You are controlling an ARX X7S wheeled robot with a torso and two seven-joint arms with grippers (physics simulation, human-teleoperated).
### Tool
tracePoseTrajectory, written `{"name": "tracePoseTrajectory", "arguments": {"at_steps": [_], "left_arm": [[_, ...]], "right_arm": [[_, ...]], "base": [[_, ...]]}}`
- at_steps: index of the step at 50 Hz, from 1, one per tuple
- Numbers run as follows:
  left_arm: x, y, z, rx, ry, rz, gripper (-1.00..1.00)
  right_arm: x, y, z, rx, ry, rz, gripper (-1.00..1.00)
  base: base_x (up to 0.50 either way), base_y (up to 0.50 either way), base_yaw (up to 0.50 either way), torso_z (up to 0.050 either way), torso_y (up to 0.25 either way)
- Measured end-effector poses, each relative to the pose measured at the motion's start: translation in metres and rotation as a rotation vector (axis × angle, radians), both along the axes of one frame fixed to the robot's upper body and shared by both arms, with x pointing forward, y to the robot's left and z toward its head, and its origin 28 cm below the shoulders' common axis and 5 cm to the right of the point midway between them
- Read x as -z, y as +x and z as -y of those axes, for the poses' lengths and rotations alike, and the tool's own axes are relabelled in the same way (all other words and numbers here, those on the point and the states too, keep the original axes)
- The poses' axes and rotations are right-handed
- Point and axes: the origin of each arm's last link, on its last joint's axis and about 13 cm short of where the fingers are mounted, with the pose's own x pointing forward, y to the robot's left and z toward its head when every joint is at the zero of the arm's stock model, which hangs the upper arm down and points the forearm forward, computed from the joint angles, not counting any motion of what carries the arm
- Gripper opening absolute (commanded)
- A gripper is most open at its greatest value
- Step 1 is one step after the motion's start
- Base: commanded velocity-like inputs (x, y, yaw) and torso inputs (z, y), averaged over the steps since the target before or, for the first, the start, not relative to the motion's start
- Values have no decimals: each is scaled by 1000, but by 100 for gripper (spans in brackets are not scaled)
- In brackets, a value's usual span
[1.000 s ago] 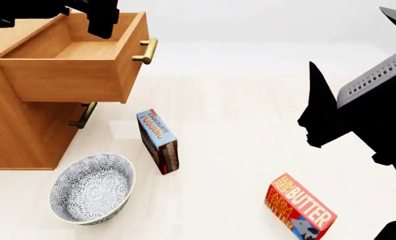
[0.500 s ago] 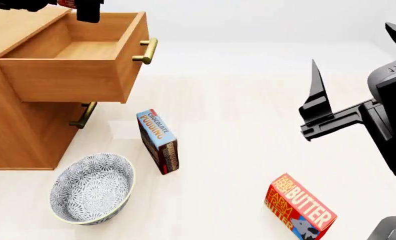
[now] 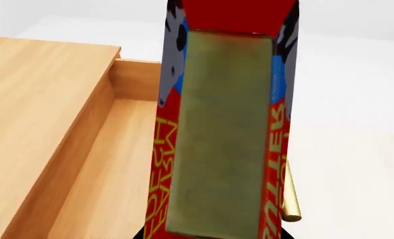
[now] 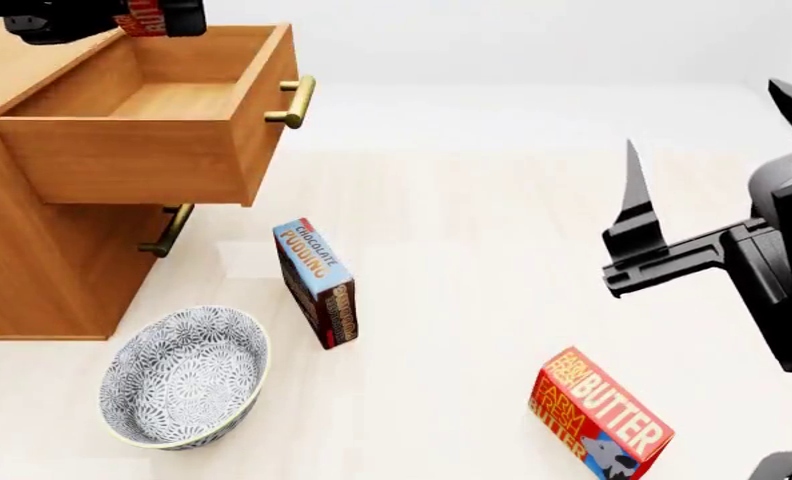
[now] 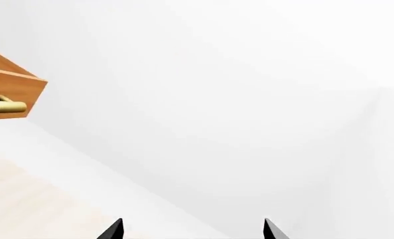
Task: Put the butter at the front in the top drawer of the cabinet and close it.
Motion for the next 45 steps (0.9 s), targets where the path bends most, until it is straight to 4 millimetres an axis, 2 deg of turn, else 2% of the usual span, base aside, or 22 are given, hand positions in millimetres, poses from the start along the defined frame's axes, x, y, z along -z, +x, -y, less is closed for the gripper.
{"name": "tracePoseTrajectory", "arguments": {"at_steps": [16, 45], "left_arm": [[21, 9, 5, -65, -14, -88, -100], [38, 13, 14, -96, 17, -173, -100]], "right_arm": [[7, 1, 0, -10, 26, -9, 100], [19, -1, 3, -8, 62, -25, 100]], "base": [[0, 0, 0, 1, 1], [0, 0, 0, 0, 1]]}}
